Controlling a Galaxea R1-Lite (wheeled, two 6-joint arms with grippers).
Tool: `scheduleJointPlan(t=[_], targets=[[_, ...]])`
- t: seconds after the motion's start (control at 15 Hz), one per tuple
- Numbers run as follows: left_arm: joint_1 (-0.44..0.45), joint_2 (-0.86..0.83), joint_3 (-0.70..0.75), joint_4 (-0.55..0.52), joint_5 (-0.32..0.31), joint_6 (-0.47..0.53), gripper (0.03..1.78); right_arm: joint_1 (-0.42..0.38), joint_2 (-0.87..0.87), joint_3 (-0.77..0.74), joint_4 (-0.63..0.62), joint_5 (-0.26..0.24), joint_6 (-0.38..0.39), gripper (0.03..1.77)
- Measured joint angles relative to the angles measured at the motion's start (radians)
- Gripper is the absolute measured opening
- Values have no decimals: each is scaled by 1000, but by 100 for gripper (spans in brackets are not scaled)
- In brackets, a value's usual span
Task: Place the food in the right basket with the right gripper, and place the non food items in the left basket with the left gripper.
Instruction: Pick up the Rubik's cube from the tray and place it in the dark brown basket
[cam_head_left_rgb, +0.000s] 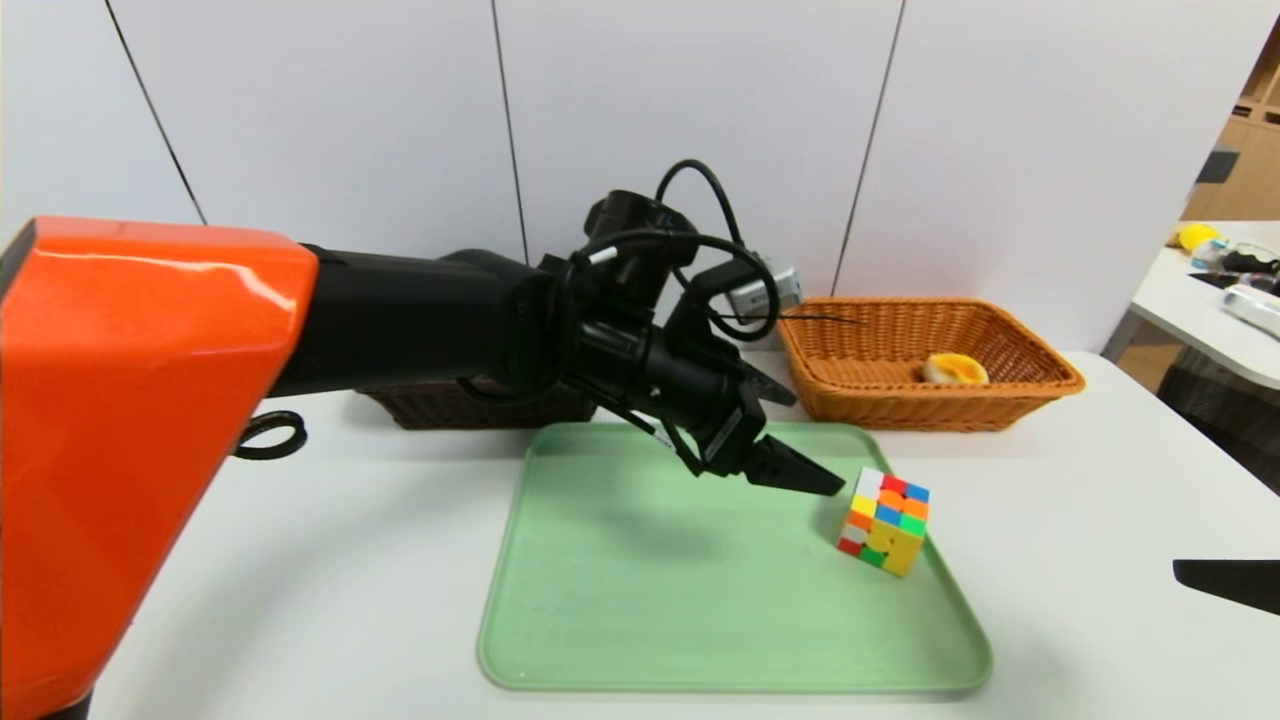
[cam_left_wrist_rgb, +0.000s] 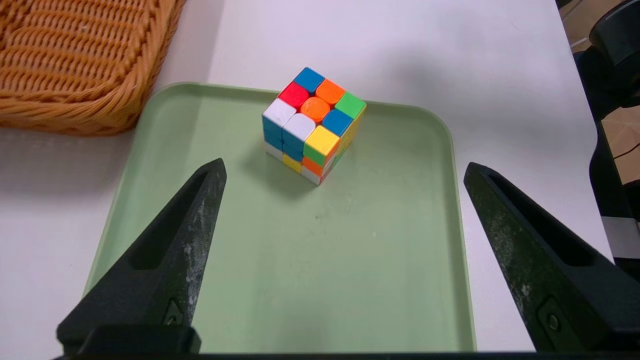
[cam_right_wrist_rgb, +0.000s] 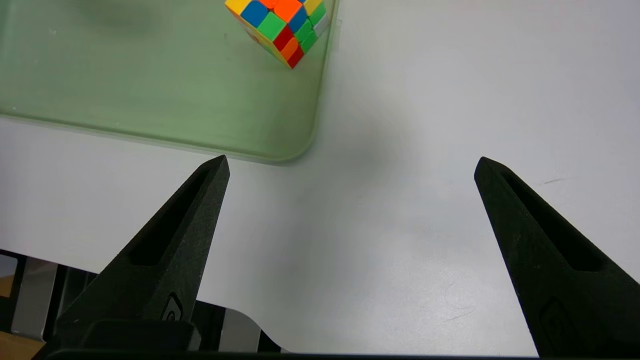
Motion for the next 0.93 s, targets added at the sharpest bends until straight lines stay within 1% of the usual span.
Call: scheduleJointPlan(t=[0.27, 0.53, 0.73, 0.87, 0.93], targets=[[-34, 74, 2, -104, -9, 1, 169, -13, -11, -5, 3, 2, 0, 170], [-52, 114, -9, -111, -6, 26, 169, -14, -7, -3, 1, 3, 0, 170], [-69, 131, -53, -93, 3, 25, 169, -14, -3, -1, -1, 7, 1, 170], [-82, 141, -119, -21, 25, 25, 169, -13, -1, 4, -3, 8, 1, 170], [-94, 146, -151, 27, 47, 24, 169, -13, -1, 6, -4, 9, 1, 170]])
